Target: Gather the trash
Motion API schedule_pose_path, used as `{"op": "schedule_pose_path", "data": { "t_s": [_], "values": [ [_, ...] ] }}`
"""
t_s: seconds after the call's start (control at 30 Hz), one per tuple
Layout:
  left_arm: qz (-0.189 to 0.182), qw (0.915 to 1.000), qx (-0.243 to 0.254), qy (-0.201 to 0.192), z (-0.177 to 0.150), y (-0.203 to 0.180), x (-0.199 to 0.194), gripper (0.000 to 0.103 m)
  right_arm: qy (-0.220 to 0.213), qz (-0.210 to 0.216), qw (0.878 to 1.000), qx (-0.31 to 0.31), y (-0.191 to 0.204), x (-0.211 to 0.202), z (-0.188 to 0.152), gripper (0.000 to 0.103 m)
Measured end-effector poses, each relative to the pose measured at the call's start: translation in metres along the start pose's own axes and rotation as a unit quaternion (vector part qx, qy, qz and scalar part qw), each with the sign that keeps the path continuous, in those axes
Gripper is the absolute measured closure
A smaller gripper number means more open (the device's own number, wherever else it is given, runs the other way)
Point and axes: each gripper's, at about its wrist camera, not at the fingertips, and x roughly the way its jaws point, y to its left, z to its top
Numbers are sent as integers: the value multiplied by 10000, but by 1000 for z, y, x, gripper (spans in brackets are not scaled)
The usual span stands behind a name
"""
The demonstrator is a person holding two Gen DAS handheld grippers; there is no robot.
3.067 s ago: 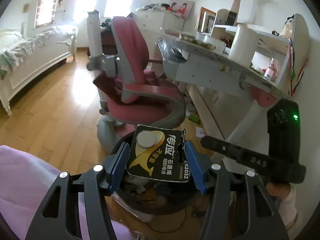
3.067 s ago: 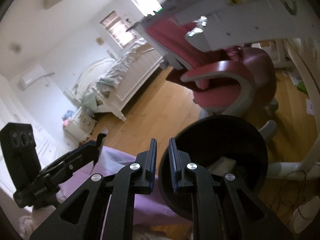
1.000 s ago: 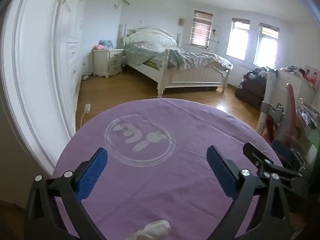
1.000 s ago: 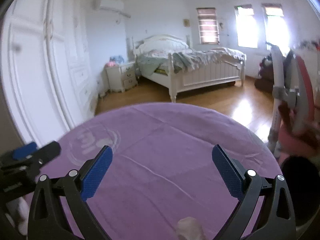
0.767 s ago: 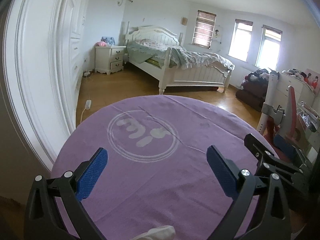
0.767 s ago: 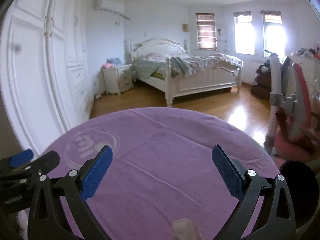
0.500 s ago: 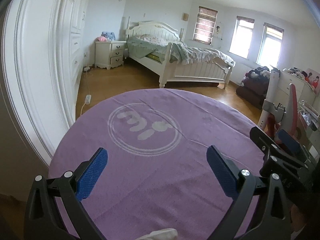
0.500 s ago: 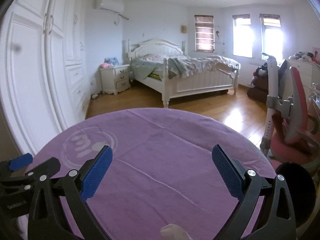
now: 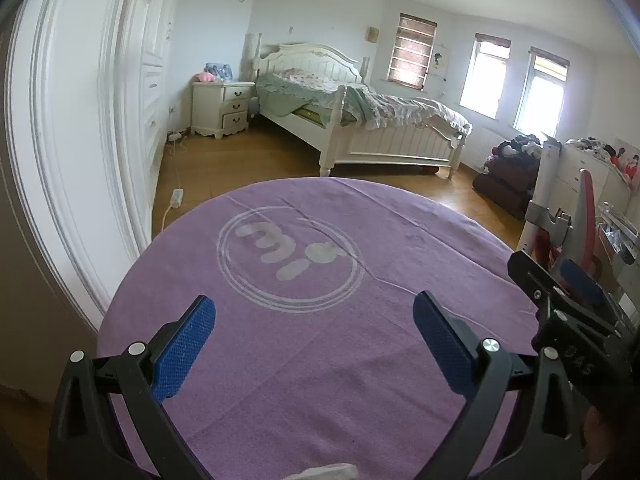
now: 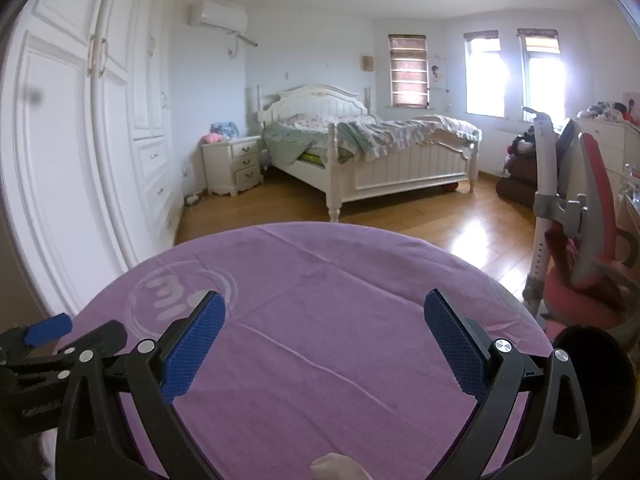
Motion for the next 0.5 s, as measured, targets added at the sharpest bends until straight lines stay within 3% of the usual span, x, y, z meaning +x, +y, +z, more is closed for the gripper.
{"op": "schedule_pose_path", "data": {
  "t_s": [0.5],
  "values": [
    [108,9999,43,66,0,-2,4,5,-9,156,9995,274,-9,-1,1,5]
  ]
}}
